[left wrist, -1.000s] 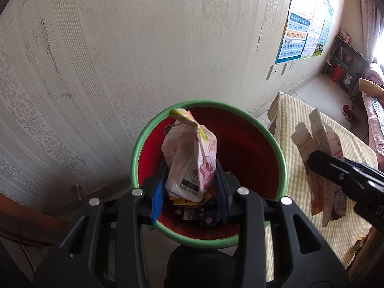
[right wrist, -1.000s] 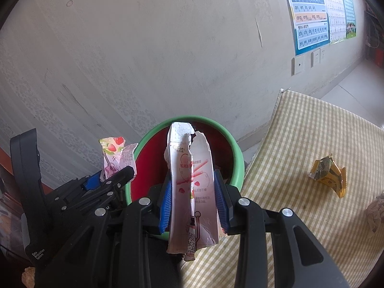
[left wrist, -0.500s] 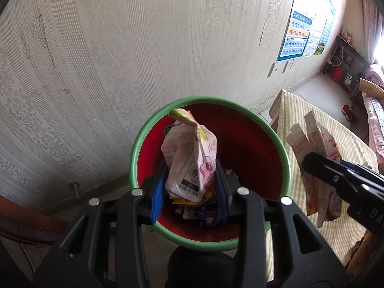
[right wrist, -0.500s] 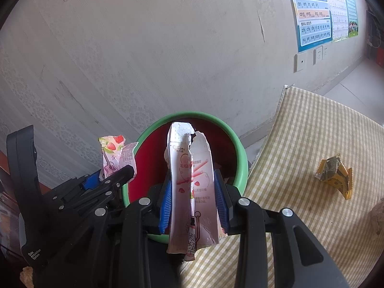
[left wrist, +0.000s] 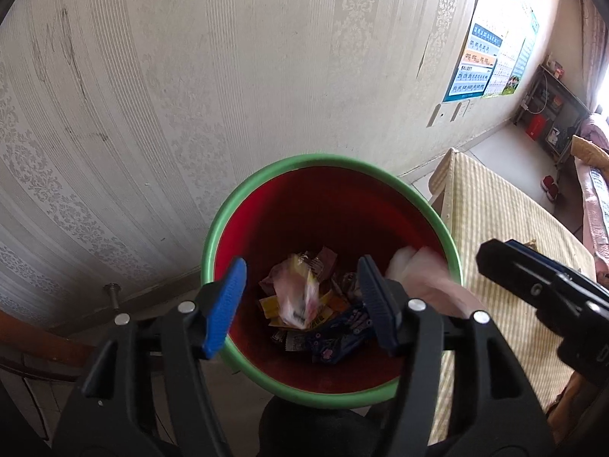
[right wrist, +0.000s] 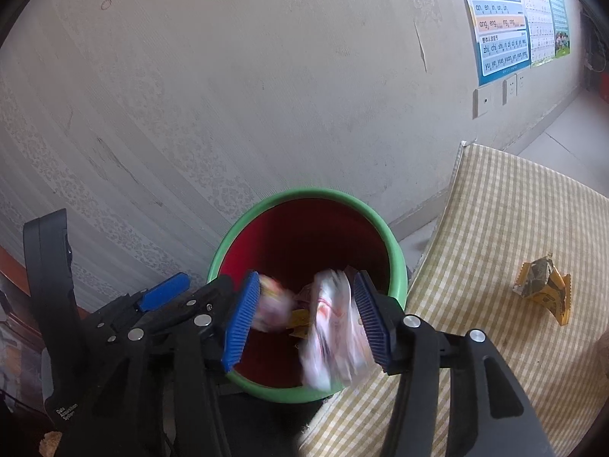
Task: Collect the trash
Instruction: 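Open both tools to drop the packets into the bin, then grasp the yellow wrapper with the right tool while the left tool grasps the crumpled paper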
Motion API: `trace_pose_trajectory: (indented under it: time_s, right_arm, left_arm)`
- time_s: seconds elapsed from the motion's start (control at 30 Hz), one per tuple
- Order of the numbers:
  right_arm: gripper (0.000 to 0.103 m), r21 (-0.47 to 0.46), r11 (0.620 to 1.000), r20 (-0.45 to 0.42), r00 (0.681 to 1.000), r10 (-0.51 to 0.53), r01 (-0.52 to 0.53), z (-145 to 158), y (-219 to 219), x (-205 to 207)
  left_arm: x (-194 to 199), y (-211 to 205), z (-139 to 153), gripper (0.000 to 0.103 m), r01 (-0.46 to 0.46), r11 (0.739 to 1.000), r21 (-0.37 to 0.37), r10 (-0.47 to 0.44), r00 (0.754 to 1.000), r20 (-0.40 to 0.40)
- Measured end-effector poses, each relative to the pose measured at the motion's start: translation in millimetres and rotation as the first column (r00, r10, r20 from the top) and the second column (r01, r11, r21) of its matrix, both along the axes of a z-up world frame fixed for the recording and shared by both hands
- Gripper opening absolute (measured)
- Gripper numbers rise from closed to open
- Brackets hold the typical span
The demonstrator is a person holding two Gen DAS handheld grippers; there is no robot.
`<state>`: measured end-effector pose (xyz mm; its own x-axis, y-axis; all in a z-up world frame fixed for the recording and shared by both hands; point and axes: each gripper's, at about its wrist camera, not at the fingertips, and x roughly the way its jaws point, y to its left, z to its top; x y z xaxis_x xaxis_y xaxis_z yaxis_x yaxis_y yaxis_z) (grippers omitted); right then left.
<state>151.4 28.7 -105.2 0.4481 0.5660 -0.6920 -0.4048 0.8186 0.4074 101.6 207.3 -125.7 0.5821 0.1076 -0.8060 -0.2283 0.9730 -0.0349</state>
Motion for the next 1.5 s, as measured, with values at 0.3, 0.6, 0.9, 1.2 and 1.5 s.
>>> trace_pose_trajectory:
  time_s: [0.3, 0.6, 0.9, 1.2, 1.5]
  right_arm:
    - [0.052, 0.006, 0.999, 0.001, 0.999, -0.048, 0.048, 3, -45, -31]
    - [0.058, -0.147, 0.964, 0.052, 0.975, -0.215, 0.22, 0, -157, -104]
    - [0.059, -0.243, 0.836, -0.071, 0.851, -0.52, 0.491, -56, -277, -162]
    - [0.04, -0.194, 0.862, -0.197, 0.842, -0.503, 0.469, -92, -292, -170]
    - [0.033, -0.118, 0.872, -0.122, 0.864, -0.488, 0.475, -78, -298, -179]
  left_arm:
    - [-16, -19, 4, 0.061, 0.042, 0.999, 0.011, -0.042, 0.999, 0.009]
    - [-42, -81, 11, 0.062, 0.18, 0.984, -0.017, -0.18, 0.983, 0.022]
    - [-49, -159, 12, 0.063, 0.322, 0.946, -0.018, -0.322, 0.947, 0.015]
    - [-46, -237, 1, 0.063, 0.456, 0.89, -0.003, -0.456, 0.89, -0.003]
    - [-7, -324, -13, 0.063, 0.554, 0.832, -0.032, -0.554, 0.832, -0.012]
